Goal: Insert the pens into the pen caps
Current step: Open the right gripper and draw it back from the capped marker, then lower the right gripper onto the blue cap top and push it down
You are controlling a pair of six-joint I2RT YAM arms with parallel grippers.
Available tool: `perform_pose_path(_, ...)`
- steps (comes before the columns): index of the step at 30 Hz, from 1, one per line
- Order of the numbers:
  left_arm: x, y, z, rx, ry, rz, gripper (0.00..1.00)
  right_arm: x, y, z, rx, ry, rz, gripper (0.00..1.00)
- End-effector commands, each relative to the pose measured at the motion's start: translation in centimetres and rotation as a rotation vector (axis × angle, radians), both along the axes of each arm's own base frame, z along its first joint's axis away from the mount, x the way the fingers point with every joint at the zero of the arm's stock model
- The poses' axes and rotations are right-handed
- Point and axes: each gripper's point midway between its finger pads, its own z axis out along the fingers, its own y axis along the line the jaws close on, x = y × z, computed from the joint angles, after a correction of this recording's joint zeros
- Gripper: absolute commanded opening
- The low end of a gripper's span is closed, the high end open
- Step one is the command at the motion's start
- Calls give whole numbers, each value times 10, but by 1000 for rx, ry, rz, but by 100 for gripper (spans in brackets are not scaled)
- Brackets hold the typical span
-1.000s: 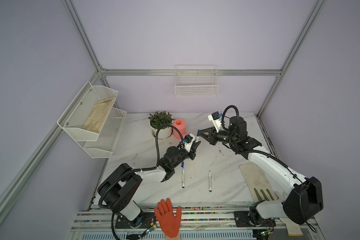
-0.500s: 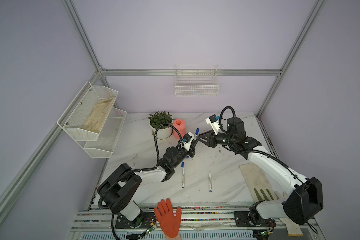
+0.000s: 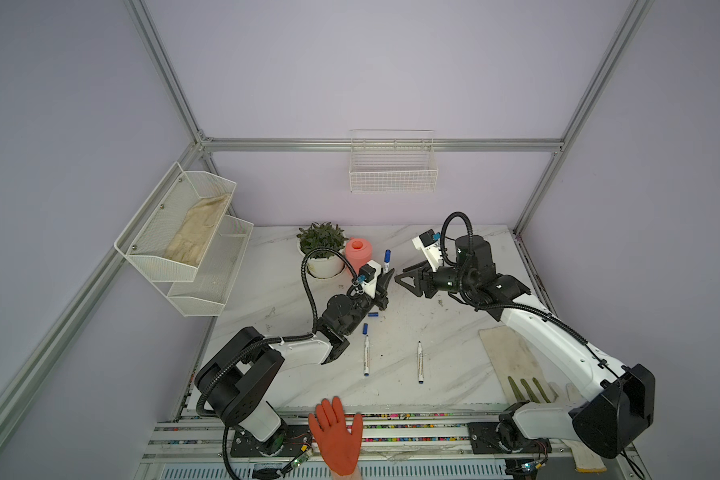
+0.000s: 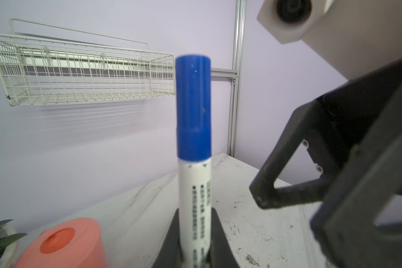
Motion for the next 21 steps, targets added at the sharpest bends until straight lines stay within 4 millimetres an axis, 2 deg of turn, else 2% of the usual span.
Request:
perform_pose_path(1,-9,1,-14,-19,28,-6,0,5,1,37,49,-93,-7,51)
perform_pose_path(7,-22,-6,-29,-19,75,-23,0,10,16,60,141,-118,22,51)
perform_pose_path(8,-24,-8,-30,-19,79,-26,0,15,23,50,129,-98,29,50)
perform_pose_path(14,-28,-12,-30,-27,84,-30,0,9,42,32,96,-72,70,48)
perform_pose_path(18,-27,-15,-31,-25,86,-35,0,12,42,27,88,-67,55,42)
perform_pose_path(21,-28,-16,-32,-24,89,-42,0,13,42,26,88,-70,49,40)
